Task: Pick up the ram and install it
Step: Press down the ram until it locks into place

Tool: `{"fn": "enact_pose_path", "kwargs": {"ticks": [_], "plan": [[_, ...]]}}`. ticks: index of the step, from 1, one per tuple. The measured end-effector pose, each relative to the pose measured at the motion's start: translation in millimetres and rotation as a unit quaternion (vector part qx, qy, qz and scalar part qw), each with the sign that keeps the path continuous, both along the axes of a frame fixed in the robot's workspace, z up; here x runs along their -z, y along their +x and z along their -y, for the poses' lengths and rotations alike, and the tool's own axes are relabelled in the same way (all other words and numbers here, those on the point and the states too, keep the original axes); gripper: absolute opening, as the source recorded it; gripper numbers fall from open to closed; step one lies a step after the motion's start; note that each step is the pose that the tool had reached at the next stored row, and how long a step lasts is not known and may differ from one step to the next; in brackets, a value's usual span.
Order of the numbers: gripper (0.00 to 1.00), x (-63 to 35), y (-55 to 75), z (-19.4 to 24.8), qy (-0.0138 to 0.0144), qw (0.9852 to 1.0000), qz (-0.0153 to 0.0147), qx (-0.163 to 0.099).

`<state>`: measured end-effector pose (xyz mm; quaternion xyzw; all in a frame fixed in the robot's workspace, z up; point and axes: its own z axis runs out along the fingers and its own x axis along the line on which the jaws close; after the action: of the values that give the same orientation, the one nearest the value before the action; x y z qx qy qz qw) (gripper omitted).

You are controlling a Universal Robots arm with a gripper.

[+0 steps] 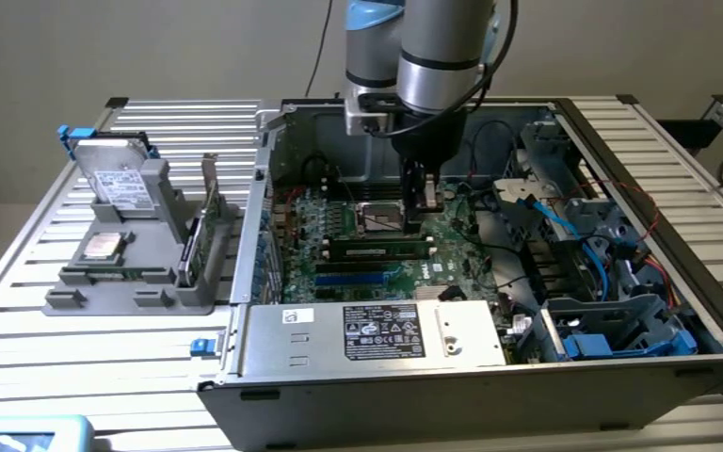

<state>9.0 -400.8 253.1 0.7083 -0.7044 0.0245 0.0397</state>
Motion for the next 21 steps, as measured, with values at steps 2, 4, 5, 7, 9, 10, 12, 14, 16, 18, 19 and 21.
{"fn": "enact_pose_path", "kwargs": {"ticks": [2,4,5,7,9,10,12,14,16,18,19,21], "plan": [[0.11,2.9,0.0,0.0,0.0001,0.9999,-0.0004,0.016],[0.11,5.4,-0.2,0.0,0.0002,0.9997,-0.0004,0.025],[0.11,6.2,-0.5,0.0,0.0017,0.9997,-0.0005,0.026],[0.11,7.7,-1.2,0.0,0.0063,0.9996,-0.0008,0.026],[0.11,9.4,-1.4,-0.1,0.0115,0.9997,-0.0013,0.022],[0.11,10.3,-1.5,-0.1,0.0124,0.9997,-0.0014,0.019],[0.11,11.6,-1.5,0.0,0.0124,0.9998,-0.0025,0.016],[0.11,12.5,-1.6,0.0,0.0123,0.9999,-0.0034,0.012],[0.11,13.2,-1.7,0.0,0.0122,0.9999,-0.0038,0.008],[0.11,14.2,-2.4,-0.2,0.0122,0.9999,-0.0039,0.004],[0.11,14.7,-3.1,-0.3,0.0122,0.9999,-0.0039,0.003],[0.11,15.9,-4.2,-0.6,0.0122,0.9999,-0.0038,0.002]]}}
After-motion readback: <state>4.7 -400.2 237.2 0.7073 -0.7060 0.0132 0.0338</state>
